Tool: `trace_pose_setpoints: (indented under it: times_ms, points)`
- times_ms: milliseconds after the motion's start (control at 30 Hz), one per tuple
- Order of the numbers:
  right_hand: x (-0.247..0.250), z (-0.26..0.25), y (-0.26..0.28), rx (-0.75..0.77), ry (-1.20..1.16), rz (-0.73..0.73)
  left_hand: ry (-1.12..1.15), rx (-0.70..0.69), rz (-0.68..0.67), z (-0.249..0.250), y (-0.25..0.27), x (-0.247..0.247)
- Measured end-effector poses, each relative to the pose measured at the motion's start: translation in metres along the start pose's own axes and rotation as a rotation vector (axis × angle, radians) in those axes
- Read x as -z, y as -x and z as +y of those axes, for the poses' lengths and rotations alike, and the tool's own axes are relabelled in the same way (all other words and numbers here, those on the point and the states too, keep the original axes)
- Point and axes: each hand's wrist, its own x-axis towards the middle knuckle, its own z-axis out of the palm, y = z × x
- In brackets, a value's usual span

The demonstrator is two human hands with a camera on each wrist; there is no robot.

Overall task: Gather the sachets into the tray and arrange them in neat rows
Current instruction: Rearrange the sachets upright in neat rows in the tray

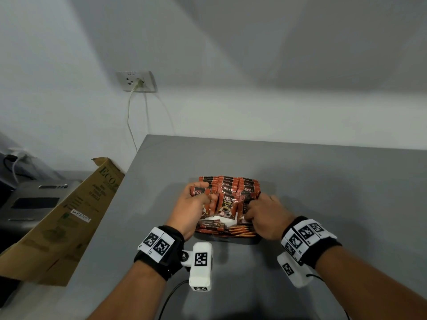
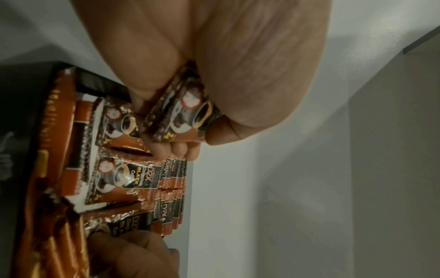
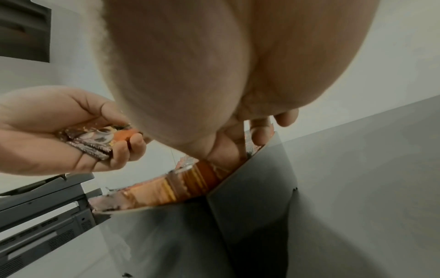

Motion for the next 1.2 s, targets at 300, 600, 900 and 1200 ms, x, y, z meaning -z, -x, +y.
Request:
trace_pose_setpoints:
  times_ms: [300,600,900,1200]
  points:
    - [0.013,-0.008,0.006,0.015,-0.357,0.222,-0.352,-0.103,-0.09,-0.012,0.002,0.006]
    - [0.055,-0.032,-0.017,-0.081,-0.666,0.378,-0.281,-0.11,0.032,-0.01,-0.007,0.005]
    - [0.031,-0.043,-0.054,-0.067,-0.26,0.092,-0.437,-0.195,0.17,-0.009,-0.012,0.046]
    - [0.032,-0.038,-0.053,-0.094,-0.245,0.139,-0.822,-0.327,0.046,-0.01,-0.03,0.039]
